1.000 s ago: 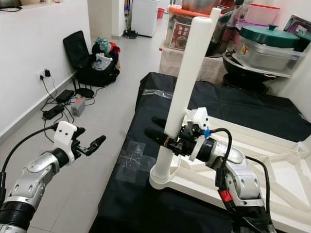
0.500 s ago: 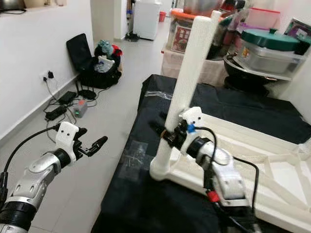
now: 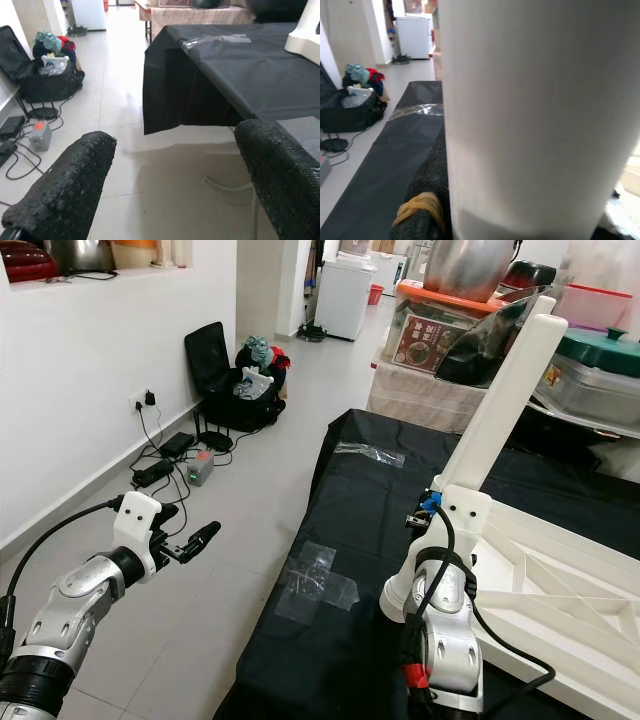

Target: Building children table

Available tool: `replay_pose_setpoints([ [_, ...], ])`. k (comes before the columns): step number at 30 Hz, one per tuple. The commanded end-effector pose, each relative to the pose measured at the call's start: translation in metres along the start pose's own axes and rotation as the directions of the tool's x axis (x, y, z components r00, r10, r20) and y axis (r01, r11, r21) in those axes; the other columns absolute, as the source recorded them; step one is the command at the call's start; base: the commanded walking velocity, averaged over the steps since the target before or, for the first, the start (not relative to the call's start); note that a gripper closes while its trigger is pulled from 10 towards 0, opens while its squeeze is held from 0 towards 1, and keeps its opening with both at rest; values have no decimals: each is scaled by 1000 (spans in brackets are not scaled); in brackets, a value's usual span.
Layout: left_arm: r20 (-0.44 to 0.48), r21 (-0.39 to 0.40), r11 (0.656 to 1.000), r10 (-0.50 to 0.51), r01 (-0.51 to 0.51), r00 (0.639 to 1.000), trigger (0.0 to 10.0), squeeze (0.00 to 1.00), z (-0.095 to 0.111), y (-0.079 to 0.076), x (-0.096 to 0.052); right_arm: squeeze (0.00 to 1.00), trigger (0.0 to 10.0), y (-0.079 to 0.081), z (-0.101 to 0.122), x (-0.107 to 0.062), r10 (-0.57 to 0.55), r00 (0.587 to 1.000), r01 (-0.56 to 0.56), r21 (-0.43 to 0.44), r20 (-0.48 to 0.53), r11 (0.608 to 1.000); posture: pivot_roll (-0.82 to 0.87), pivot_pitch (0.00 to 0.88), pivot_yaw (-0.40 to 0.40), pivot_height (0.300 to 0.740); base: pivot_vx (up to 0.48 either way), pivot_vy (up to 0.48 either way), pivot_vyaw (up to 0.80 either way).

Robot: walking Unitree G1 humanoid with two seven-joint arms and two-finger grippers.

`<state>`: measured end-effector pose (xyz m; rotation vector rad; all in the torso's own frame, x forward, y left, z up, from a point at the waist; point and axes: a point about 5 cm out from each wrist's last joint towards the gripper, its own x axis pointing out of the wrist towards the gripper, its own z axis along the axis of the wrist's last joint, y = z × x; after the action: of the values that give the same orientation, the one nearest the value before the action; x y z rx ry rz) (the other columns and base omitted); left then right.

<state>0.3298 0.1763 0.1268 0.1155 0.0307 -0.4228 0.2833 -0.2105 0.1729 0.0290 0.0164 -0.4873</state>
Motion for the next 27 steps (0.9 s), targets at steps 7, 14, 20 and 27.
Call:
replay_pose_setpoints([
  [7,-8,-4,1000,-6,6,1000,10000,0,-2,-3,1,0,10000,-1,-32,1,-40,983,31,-54,-177,998,43,0,-112,740,0,0,0],
  [14,-2,-6,1000,-4,4,1000,10000,0,-2,-4,1,604,10000,0,-26,2,-22,989,18,-28,-145,999,39,0,-113,740,0,0,0],
  [20,10,-14,1000,-2,2,1000,10000,0,0,-5,2,0,10000,7,-18,4,60,991,-64,-29,-121,998,36,0,-110,740,0,0,0],
  [27,20,-19,1000,5,-5,1000,10000,0,2,-5,2,0,10000,15,-12,8,139,986,-143,-31,-93,989,43,0,-117,740,0,0,0],
])
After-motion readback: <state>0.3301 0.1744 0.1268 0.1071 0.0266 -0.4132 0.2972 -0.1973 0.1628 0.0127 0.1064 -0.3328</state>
